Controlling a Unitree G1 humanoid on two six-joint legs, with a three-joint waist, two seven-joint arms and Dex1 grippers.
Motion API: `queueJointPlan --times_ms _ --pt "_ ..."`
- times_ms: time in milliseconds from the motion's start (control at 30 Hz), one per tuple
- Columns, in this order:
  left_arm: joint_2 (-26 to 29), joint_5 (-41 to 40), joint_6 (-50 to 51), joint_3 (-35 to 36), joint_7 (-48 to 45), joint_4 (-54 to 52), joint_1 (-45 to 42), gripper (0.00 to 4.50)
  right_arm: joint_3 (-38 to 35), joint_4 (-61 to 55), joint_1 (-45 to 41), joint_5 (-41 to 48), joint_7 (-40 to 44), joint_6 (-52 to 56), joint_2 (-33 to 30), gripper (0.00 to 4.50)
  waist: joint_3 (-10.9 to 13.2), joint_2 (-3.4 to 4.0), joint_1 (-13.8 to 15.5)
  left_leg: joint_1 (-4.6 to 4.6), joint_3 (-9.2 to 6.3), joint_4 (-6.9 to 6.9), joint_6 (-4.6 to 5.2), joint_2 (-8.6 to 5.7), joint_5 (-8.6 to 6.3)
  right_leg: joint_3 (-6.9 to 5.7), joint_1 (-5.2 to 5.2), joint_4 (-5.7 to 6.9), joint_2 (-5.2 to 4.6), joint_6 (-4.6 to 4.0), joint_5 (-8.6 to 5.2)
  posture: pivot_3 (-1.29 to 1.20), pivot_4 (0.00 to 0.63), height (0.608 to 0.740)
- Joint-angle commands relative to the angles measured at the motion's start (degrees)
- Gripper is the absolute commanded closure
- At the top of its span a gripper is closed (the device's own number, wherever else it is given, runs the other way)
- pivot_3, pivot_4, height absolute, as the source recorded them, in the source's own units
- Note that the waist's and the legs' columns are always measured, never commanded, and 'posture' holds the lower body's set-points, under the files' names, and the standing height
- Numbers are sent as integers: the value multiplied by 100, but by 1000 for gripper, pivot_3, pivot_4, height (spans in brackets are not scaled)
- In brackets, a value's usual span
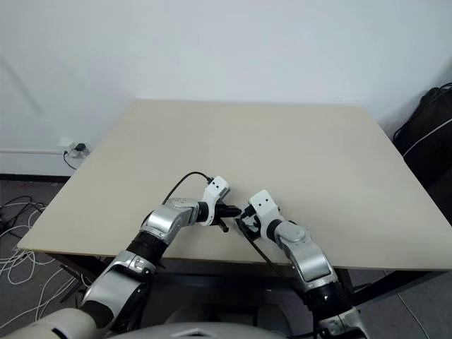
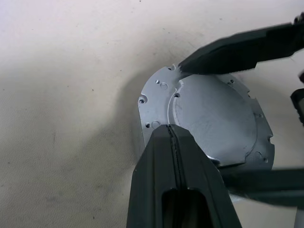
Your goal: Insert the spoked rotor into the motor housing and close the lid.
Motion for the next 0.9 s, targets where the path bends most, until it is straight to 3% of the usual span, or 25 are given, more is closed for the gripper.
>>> queueJointPlan --times_ms 33,533,667,900 --pt "-35 90 118 -295 -213 96 3 4500 -85 -75 167 -34 -32 284 -144 18 0 0 12 0 0 0 0 0 0 0 1 -1 0 0 0 0 0 740" --pt "1 96 62 -241 -294 37 49 4500 -691 -1794 1385 494 361 166 -740 18 -2 -5 67 -19 -7 2 8 1 -7 -1 3 -32 -3 15 -3 0 0 740" --pt "4 106 36 -232 -300 46 47 4500 -1356 -2119 1609 1195 344 -53 -318 18 -1 -5 61 -28 -7 1 13 0 -9 2 -2 -42 -4 20 1 0 0 740" --pt "-1 84 12 -243 -334 -27 114 4500 -2723 -1475 1133 2390 -691 704 945 18 -2 -3 63 -29 -7 1 14 1 -10 8 0 -52 -4 29 9 0 0 740"
